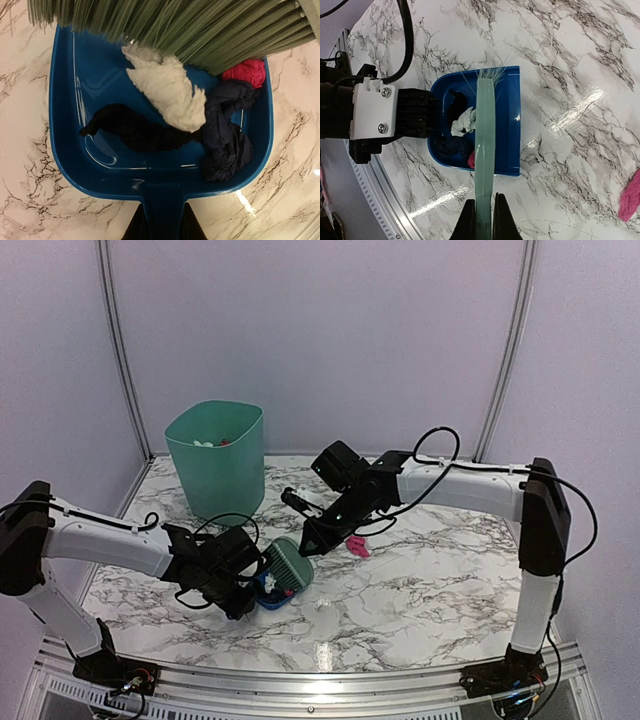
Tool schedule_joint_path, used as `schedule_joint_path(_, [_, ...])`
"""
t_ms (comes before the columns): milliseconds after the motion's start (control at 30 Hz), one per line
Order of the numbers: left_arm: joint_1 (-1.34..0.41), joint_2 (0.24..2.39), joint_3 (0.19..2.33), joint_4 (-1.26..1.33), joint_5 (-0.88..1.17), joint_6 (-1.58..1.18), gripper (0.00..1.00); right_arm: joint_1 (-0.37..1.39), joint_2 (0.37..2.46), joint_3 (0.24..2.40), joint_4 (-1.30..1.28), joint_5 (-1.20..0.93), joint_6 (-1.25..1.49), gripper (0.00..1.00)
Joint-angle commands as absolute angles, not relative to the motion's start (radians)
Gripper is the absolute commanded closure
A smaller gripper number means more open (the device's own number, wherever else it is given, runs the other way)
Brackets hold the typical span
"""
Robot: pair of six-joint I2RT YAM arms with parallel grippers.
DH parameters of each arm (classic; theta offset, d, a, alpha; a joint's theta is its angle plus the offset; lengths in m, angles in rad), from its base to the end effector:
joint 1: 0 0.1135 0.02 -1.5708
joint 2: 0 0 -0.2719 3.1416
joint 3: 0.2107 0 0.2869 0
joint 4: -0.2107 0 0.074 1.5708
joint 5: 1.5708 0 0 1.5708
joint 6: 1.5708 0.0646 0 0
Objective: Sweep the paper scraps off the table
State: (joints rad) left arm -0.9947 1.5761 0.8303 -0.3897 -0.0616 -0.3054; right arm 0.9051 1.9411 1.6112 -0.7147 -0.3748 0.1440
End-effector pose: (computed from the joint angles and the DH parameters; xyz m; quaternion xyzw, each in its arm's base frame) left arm 0.1813 -0.2717 0.1135 0.3235 0.9208 -0.1067 0.1900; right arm 0.2721 0.3847 0.2169 -0.3974 0.8628 0.2837 0.1311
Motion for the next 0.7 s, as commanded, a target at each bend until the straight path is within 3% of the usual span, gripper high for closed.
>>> schedule_joint_path(0, [-0.991, 1.532, 0.796, -0.348, -0.080, -0.252, 1.00, 0.915, 1.903, 1.610, -0.704, -0.400, 0.181, 1.00])
schedule_joint_path(433, [-0.991, 1.404, 0.682, -0.235, -0.064, -0.223, 1.00, 0.913, 1.813, 1.618, -0.735, -0.264, 0.244, 1.00])
schedule_joint_path(667, [-0.992, 1.330, 0.631, -0.180, -0.060, -0.215, 1.00, 0.911, 1.771, 1.591, -0.664, -0.315, 0.272, 1.00])
